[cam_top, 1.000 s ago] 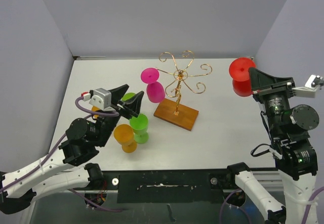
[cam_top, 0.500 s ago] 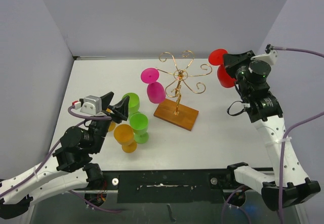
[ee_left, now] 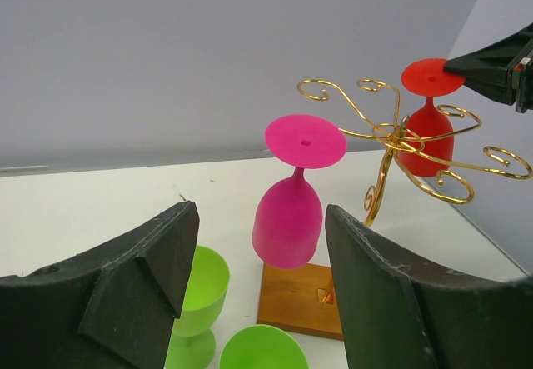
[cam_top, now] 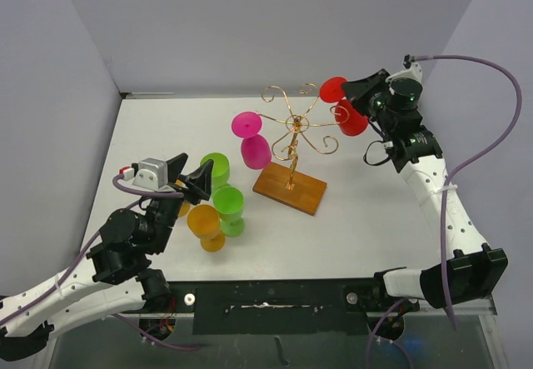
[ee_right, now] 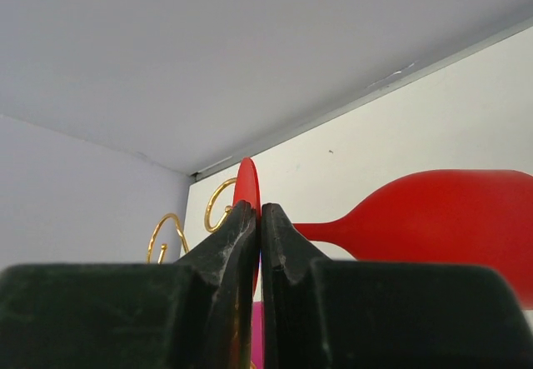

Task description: Place the wine glass upside down on the wine glass rack

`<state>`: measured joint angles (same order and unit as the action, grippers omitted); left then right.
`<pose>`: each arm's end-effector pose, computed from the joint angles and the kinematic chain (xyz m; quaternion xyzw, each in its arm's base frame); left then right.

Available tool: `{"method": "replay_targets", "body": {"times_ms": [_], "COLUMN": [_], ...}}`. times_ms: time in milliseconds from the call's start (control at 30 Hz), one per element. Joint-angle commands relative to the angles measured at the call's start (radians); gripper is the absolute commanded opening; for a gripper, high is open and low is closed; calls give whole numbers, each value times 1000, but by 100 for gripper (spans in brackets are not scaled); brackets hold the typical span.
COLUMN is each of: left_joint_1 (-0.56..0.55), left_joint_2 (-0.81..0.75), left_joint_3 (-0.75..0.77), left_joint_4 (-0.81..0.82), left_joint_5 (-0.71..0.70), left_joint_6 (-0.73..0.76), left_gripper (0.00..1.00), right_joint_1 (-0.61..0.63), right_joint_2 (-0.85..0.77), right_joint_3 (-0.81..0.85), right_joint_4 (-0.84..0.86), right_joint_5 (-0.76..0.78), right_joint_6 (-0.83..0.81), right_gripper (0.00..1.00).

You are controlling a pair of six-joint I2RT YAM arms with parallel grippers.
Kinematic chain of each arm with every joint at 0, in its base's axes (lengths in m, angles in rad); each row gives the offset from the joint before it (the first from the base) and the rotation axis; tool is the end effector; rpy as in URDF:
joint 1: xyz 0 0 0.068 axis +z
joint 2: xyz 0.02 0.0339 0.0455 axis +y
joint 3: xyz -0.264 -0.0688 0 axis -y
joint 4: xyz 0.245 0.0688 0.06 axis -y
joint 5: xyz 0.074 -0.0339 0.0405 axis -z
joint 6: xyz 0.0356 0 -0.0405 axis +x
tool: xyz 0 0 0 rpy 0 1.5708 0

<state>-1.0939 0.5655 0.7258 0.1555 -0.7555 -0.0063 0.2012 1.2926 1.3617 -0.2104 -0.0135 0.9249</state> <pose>0.0788 -0.0993 0.3843 0.0269 0.6215 -0.2087 0.7546 0.2902 0.0597 0.4287 0.2632 0.7079 0.3541 0.5515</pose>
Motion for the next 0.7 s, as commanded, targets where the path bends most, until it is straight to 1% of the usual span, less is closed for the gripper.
{"method": "replay_targets", "body": {"times_ms": [0, 100, 367, 667], "left_joint_1": [-7, -11, -17, -18], "left_joint_2": [-16, -21, -29, -30], "left_joint_3": [21, 20, 22, 21], "left_joint_4": [2, 1, -5, -6], "left_joint_5": [-11, -30, -25, -25], "left_joint_6": [-2, -2, -9, -19], "left_gripper": [62, 62, 61, 61], "right_joint_1": [-20, -25, -25, -21], "right_joint_2": [12, 6, 16, 7], "right_joint_3": [103, 98, 87, 64], "right_joint_4": [38, 44, 60, 55], "right_joint_5": [-81, -122, -257, -343], "right_joint_6": [-40, -33, 3, 18], "right_gripper": [0, 0, 0, 0]}}
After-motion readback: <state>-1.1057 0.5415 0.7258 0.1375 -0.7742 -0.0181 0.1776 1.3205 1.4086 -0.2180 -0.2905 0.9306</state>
